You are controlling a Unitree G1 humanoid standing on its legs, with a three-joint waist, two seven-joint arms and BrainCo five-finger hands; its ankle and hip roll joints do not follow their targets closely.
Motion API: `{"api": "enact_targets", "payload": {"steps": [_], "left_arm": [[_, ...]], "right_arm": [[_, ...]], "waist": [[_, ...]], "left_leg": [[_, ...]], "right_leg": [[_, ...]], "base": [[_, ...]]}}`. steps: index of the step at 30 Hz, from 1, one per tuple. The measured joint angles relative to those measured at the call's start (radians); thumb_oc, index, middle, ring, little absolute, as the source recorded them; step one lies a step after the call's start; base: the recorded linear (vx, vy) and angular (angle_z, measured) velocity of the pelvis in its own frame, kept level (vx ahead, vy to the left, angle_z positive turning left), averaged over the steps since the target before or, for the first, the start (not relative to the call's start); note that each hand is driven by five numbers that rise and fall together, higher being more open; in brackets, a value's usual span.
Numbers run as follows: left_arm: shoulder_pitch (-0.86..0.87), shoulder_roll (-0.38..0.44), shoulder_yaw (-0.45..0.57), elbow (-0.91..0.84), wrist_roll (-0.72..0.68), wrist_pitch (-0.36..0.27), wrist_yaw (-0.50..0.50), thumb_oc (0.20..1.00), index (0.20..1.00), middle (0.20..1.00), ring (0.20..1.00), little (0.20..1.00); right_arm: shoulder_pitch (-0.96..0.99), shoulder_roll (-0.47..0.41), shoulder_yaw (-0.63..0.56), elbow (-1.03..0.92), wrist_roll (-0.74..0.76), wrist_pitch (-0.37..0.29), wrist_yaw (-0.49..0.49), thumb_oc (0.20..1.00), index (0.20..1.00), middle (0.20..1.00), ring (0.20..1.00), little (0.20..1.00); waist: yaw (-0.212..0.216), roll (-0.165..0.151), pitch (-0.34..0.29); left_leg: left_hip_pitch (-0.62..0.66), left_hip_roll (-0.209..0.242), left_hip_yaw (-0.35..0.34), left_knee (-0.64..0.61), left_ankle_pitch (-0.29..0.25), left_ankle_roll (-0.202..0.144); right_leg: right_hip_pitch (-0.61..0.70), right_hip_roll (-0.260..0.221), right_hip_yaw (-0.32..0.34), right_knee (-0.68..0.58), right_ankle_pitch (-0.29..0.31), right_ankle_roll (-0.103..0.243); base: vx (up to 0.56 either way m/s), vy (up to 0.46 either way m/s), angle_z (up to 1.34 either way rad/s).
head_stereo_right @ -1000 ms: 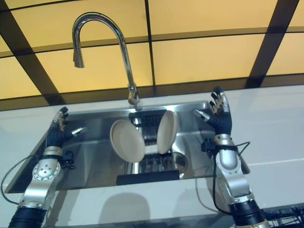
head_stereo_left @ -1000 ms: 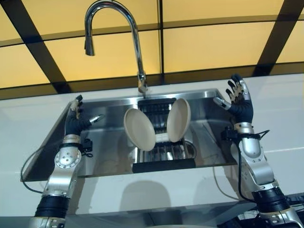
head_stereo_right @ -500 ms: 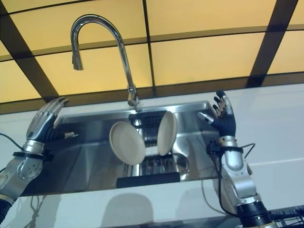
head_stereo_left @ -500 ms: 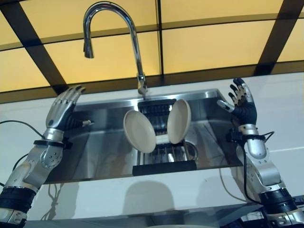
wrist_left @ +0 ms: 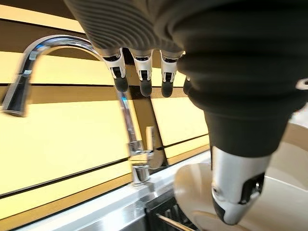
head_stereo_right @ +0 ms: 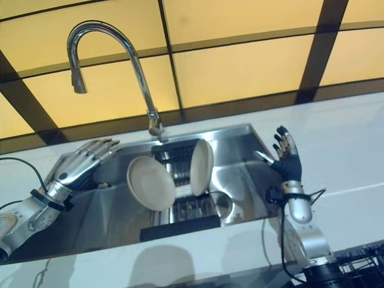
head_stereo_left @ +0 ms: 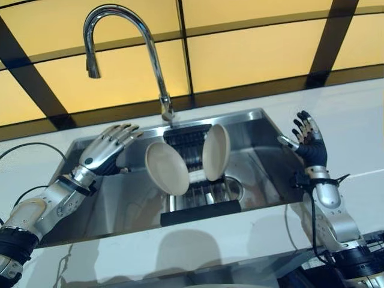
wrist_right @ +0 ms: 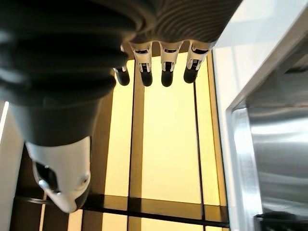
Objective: Pick up plates and place into dishwasher.
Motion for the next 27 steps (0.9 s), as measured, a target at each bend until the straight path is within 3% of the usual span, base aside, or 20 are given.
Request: {"api": "enact_targets", "payload": {"steps": [16, 27], "left_arm": [[-0.033, 0.000, -0.054, -0.003, 0.113, -0.031, 0.011, 1.000, 1.000, 1.000, 1.000, 1.000], [-0.046, 0.000, -0.138, -0.006, 0.155, -0.048, -0.021, 1.000, 1.000, 1.000, 1.000, 1.000]], "right_arm": [[0.009, 0.000, -0.003, 0.001, 0.000, 0.000, 0.010, 1.000, 1.000, 1.000, 1.000, 1.000], [0.010, -0.003, -0.002, 0.002, 0.001, 0.003, 0.016, 1.000, 1.000, 1.000, 1.000, 1.000]], "waist": [[-0.018, 0.003, 0.010], [-0.033, 0.010, 0.062]], "left_leg": [[-0.005, 0.000, 0.017, 0.000, 0.000, 0.000], [0.007, 0.000, 0.034, 0.000, 0.000, 0.000]], "right_leg": [[-0.012, 0.000, 0.014, 0.002, 0.004, 0.001], [-0.013, -0.001, 0.036, 0.002, 0.012, 0.003]], "base": [[0.05, 0.014, -0.03], [0.04, 0.019, -0.06]]}}
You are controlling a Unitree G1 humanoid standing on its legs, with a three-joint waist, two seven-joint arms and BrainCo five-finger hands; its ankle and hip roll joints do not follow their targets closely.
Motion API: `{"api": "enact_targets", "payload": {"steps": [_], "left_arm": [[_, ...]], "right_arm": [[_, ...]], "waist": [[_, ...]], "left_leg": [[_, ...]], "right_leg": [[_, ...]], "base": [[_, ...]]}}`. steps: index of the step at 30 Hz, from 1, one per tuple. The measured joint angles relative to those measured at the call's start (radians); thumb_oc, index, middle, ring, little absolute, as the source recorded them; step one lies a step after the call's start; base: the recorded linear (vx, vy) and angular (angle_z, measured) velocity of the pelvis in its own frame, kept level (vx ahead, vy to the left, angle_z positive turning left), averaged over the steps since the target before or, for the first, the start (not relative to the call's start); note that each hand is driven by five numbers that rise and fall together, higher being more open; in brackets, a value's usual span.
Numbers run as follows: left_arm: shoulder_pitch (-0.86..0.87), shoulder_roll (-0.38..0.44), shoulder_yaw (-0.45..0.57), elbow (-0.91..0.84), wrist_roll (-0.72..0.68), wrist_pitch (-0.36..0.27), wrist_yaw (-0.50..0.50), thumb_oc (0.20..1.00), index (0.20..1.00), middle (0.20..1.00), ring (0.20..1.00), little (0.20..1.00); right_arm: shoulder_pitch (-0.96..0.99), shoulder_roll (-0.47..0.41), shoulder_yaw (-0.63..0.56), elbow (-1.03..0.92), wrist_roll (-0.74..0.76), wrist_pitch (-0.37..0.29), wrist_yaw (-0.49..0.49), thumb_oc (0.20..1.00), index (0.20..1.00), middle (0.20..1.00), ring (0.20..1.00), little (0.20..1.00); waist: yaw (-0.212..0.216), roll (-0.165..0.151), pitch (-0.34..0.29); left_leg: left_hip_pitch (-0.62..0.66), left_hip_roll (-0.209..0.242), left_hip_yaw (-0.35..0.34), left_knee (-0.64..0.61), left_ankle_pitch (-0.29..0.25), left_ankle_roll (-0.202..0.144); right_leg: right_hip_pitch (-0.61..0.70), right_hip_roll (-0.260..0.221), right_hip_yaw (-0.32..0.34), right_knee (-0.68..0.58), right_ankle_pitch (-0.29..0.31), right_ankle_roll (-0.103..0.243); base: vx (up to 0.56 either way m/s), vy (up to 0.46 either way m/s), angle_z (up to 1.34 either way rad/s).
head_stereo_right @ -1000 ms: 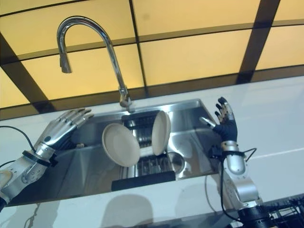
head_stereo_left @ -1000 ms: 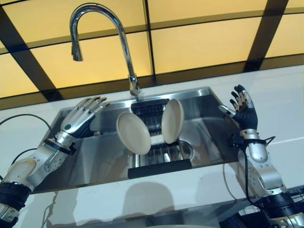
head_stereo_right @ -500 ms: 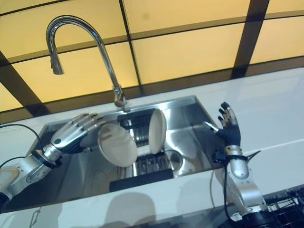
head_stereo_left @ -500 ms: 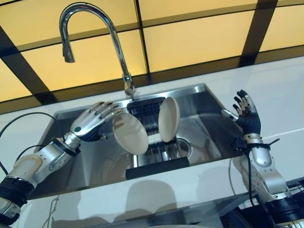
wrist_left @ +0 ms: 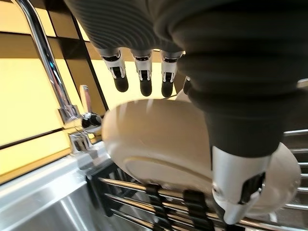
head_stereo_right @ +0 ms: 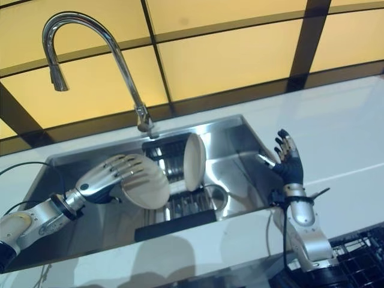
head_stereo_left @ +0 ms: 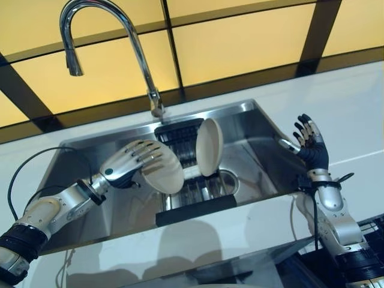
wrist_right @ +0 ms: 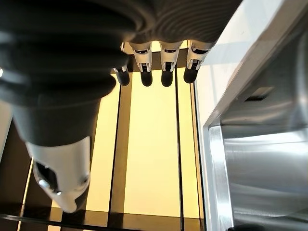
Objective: Pick up plates and place into dishwasher.
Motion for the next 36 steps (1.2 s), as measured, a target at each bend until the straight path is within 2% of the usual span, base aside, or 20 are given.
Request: {"api": "enact_targets", "payload": {"steps": [4, 10, 17, 18, 20, 27, 36], "left_arm": [[-0.004, 0.000, -0.012, 0.000, 0.000, 0.003, -0.001, 1.000, 1.000, 1.000, 1.000, 1.000], [-0.023, -0.004, -0.060, -0.002, 0.001, 0.006, -0.029, 1.000, 1.000, 1.000, 1.000, 1.000], [-0.023, -0.008, -0.061, -0.001, 0.000, 0.035, -0.058, 1.000, 1.000, 1.000, 1.000, 1.000], [-0.023, -0.011, -0.061, -0.001, 0.000, 0.044, -0.067, 0.598, 0.598, 0.598, 0.598, 0.598], [-0.023, -0.023, -0.061, 0.000, 0.000, 0.065, -0.088, 0.200, 0.200, 0.200, 0.200, 0.200], [-0.023, -0.027, -0.059, 0.004, 0.001, 0.101, -0.142, 0.200, 0.200, 0.200, 0.200, 0.200], [-0.023, -0.064, -0.055, -0.032, -0.001, 0.090, -0.142, 0.200, 0.200, 0.200, 0.200, 0.200]], "right_arm": [[0.001, 0.000, 0.000, 0.000, 0.000, 0.000, 0.000, 1.000, 1.000, 1.000, 1.000, 1.000], [0.000, -0.002, 0.001, 0.001, 0.000, 0.000, 0.000, 1.000, 1.000, 1.000, 1.000, 1.000], [0.004, -0.002, 0.001, 0.004, 0.000, 0.000, 0.001, 1.000, 1.000, 1.000, 1.000, 1.000], [0.005, -0.002, 0.001, 0.004, 0.000, 0.000, 0.001, 1.000, 1.000, 1.000, 1.000, 1.000], [0.006, -0.002, 0.001, 0.004, 0.000, 0.000, 0.002, 1.000, 1.000, 1.000, 1.000, 1.000], [0.006, -0.009, -0.001, 0.002, -0.001, 0.000, 0.013, 1.000, 1.000, 1.000, 1.000, 1.000], [0.010, -0.009, -0.001, 0.002, -0.001, 0.002, 0.024, 1.000, 1.000, 1.000, 1.000, 1.000]], "waist": [[-0.018, 0.000, 0.001], [-0.021, 0.008, 0.012], [-0.022, 0.013, 0.020], [-0.022, 0.013, 0.020], [-0.021, 0.013, 0.022], [-0.020, 0.018, 0.036], [-0.031, 0.019, 0.036]], "left_leg": [[0.001, 0.000, 0.007, 0.000, 0.000, 0.000], [0.002, 0.000, 0.017, 0.000, 0.000, 0.000], [0.005, 0.000, 0.022, 0.000, 0.000, 0.000], [0.006, 0.000, 0.022, 0.000, 0.000, 0.000], [0.007, 0.000, 0.022, 0.000, 0.000, 0.000], [0.018, 0.001, 0.021, 0.000, 0.000, 0.000], [0.023, 0.001, 0.021, 0.000, 0.001, 0.002]], "right_leg": [[0.000, 0.000, 0.002, 0.000, 0.000, 0.000], [-0.005, 0.000, 0.014, 0.001, 0.004, 0.001], [-0.006, 0.001, 0.022, 0.000, 0.006, 0.000], [-0.005, 0.001, 0.024, 0.000, 0.006, 0.001], [-0.004, 0.001, 0.024, 0.000, 0.006, 0.001], [0.004, 0.001, 0.026, 0.000, 0.010, 0.002], [0.013, 0.002, 0.026, -0.002, 0.013, 0.001]], "base": [[0.02, 0.002, -0.02], [0.01, 0.004, -0.04], [0.04, -0.007, -0.04], [0.00, 0.000, 0.00], [0.00, 0.000, 0.00], [0.00, 0.000, 0.00], [0.01, 0.002, 0.00]]}}
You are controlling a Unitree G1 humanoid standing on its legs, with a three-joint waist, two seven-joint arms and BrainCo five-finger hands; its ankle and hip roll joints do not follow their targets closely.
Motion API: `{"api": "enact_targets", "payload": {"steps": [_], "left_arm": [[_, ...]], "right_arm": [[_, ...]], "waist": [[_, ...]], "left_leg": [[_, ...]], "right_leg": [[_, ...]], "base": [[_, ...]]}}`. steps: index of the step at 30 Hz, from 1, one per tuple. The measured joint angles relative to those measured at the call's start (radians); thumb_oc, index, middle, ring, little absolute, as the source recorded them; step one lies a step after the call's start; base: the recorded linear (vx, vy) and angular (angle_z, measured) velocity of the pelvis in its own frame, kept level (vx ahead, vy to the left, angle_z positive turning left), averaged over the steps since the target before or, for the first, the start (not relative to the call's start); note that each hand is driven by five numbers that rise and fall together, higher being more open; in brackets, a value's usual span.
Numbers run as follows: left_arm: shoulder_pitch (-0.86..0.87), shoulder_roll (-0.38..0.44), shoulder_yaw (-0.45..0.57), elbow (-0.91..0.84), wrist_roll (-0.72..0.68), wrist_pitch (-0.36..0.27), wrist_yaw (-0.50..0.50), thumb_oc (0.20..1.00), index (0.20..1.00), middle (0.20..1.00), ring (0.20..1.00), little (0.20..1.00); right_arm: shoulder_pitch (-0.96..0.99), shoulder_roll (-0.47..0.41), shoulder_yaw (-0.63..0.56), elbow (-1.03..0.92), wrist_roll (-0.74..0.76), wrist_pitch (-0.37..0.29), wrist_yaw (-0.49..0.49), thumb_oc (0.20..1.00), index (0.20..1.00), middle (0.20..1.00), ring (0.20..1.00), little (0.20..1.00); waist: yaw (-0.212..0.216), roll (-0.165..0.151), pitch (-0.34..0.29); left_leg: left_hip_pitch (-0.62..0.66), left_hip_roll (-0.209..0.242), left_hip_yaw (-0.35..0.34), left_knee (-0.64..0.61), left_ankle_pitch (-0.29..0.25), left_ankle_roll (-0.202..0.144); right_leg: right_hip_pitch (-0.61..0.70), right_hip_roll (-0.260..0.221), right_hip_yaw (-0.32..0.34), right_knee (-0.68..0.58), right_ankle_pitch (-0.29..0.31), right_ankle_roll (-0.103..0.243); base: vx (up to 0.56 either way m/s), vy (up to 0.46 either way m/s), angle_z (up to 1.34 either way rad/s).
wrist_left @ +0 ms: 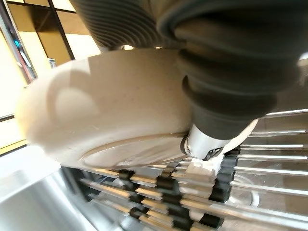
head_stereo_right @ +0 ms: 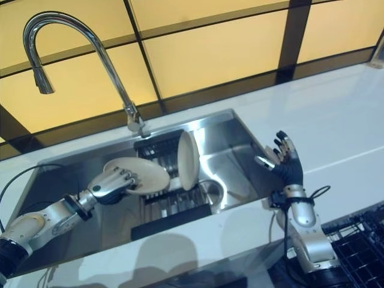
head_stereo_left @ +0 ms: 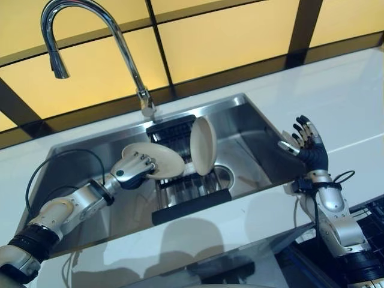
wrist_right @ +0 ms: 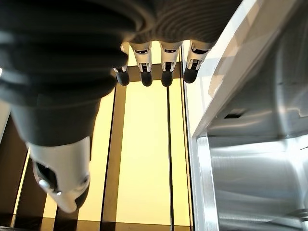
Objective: Pick up plates and place into dishwasher.
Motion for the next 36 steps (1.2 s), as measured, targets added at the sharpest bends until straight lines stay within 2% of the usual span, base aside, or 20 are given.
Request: {"api": "enact_targets", "payload": {"steps": [16, 21, 24, 28, 36], "left_arm": [[0.027, -0.022, 0.017, 0.004, -0.001, 0.001, 0.020, 0.200, 0.200, 0.200, 0.200, 0.200], [0.073, -0.023, 0.097, 0.002, -0.004, 0.004, 0.068, 0.200, 0.200, 0.200, 0.200, 0.200], [0.089, -0.023, 0.135, -0.001, -0.004, 0.001, 0.087, 0.200, 0.200, 0.200, 0.200, 0.200], [0.127, -0.022, 0.201, -0.007, -0.004, -0.008, 0.092, 0.200, 0.200, 0.200, 0.200, 0.200], [0.139, -0.014, 0.220, -0.007, -0.009, -0.010, 0.095, 0.200, 0.200, 0.200, 0.200, 0.200]], "right_arm": [[0.012, 0.001, 0.001, 0.000, -0.001, 0.018, 0.005, 1.000, 1.000, 1.000, 1.000, 1.000], [0.018, 0.001, -0.002, -0.002, -0.001, 0.019, -0.003, 1.000, 1.000, 1.000, 1.000, 1.000], [0.026, 0.001, -0.005, -0.002, -0.002, 0.021, -0.003, 1.000, 1.000, 1.000, 1.000, 1.000], [0.028, 0.010, -0.005, -0.002, -0.002, 0.024, -0.003, 1.000, 1.000, 1.000, 1.000, 1.000], [0.028, 0.010, -0.006, -0.002, -0.002, 0.024, -0.003, 1.000, 1.000, 1.000, 1.000, 1.000]], "waist": [[-0.010, 0.000, -0.001], [-0.006, -0.002, -0.003], [0.011, -0.003, -0.006], [0.024, -0.017, -0.025], [0.044, -0.036, -0.049]], "left_leg": [[0.017, 0.004, -0.002, 0.000, 0.000, 0.000], [0.016, 0.005, -0.003, 0.000, 0.000, 0.000], [0.016, 0.005, -0.003, 0.000, 0.000, 0.000], [0.014, 0.004, -0.012, 0.000, 0.000, 0.000], [0.012, 0.003, -0.029, -0.001, 0.001, 0.002]], "right_leg": [[0.020, 0.004, -0.002, -0.004, 0.002, -0.002], [0.021, 0.005, -0.005, -0.005, 0.004, -0.004], [0.021, 0.006, -0.006, -0.005, 0.004, -0.005], [0.024, 0.005, -0.016, -0.013, 0.005, -0.004], [0.030, 0.003, -0.028, -0.014, 0.005, -0.004]], "base": [[0.00, 0.000, 0.00], [0.00, 0.000, 0.00], [-0.04, -0.018, 0.01], [-0.04, -0.013, 0.07], [-0.06, -0.012, 0.06]]}}
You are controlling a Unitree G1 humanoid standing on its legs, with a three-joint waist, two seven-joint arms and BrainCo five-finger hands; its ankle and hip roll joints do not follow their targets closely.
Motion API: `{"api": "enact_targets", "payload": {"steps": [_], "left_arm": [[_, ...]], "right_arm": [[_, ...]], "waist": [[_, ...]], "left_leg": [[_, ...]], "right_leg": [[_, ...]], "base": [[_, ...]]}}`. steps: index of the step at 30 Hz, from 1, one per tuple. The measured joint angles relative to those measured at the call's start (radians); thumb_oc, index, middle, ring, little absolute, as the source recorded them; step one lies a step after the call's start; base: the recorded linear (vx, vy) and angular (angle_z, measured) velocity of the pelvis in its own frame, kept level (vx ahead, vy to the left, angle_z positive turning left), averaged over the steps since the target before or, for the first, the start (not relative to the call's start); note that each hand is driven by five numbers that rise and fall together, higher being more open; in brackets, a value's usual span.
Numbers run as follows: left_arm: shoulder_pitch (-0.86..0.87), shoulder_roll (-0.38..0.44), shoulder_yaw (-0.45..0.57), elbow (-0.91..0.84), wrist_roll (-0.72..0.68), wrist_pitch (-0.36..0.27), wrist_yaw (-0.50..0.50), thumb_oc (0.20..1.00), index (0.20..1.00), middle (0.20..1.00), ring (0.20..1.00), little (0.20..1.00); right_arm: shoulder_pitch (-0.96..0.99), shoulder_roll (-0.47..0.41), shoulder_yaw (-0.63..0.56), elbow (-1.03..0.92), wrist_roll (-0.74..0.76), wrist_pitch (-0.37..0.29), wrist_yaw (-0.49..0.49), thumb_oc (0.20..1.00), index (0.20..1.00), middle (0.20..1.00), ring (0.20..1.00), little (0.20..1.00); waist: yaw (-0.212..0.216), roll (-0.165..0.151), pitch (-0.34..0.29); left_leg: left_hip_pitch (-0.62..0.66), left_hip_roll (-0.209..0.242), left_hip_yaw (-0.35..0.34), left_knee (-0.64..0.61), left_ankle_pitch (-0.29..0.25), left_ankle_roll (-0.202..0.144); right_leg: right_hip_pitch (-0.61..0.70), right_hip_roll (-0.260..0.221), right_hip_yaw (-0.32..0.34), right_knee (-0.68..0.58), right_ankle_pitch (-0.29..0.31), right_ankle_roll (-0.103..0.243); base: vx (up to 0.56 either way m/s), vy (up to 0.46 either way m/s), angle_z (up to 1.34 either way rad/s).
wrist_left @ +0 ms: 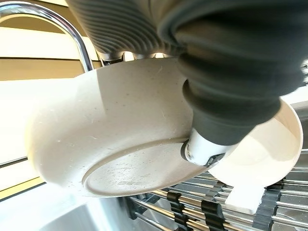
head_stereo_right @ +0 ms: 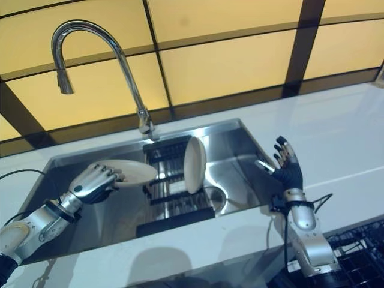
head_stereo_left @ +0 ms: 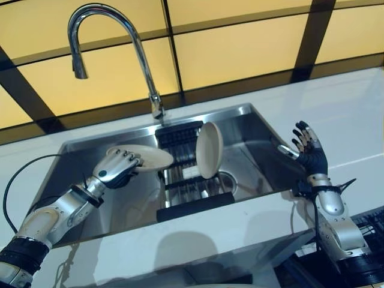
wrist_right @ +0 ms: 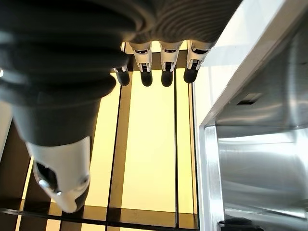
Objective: Pick up plates and place into dishwasher.
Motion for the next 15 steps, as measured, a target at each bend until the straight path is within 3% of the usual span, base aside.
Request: {"api": "enact_targets", "payload": {"steps": [6, 12, 15], "left_arm": [[0.015, 0.025, 0.058, -0.003, -0.125, -0.010, -0.001, 0.200, 0.200, 0.200, 0.200, 0.200], [0.009, 0.012, 0.097, -0.103, -0.238, -0.061, -0.010, 0.200, 0.200, 0.200, 0.200, 0.200], [-0.009, -0.059, 0.100, -0.129, -0.424, -0.070, -0.137, 0.200, 0.200, 0.200, 0.200, 0.200]], "right_arm": [[-0.001, 0.000, -0.002, -0.015, 0.000, -0.003, 0.001, 1.000, 1.000, 1.000, 1.000, 1.000], [-0.026, 0.000, 0.003, -0.044, -0.041, -0.006, 0.021, 1.000, 1.000, 1.000, 1.000, 1.000], [-0.064, 0.000, 0.005, -0.049, -0.069, -0.008, 0.045, 1.000, 1.000, 1.000, 1.000, 1.000]], "waist": [[0.009, -0.005, -0.009], [0.029, -0.011, -0.031], [0.045, -0.013, -0.036]], "left_leg": [[-0.003, 0.000, -0.003, 0.000, 0.000, 0.000], [-0.019, -0.002, -0.011, 0.000, 0.004, 0.001], [-0.019, -0.003, -0.014, 0.000, 0.005, 0.001]], "right_leg": [[0.001, 0.000, -0.006, 0.000, 0.000, 0.000], [-0.011, -0.001, -0.014, 0.000, 0.000, 0.000], [-0.010, -0.002, -0.018, 0.000, 0.000, 0.000]], "base": [[-0.08, -0.012, 0.01], [-0.08, -0.012, 0.04], [-0.09, -0.015, 0.04]]}}
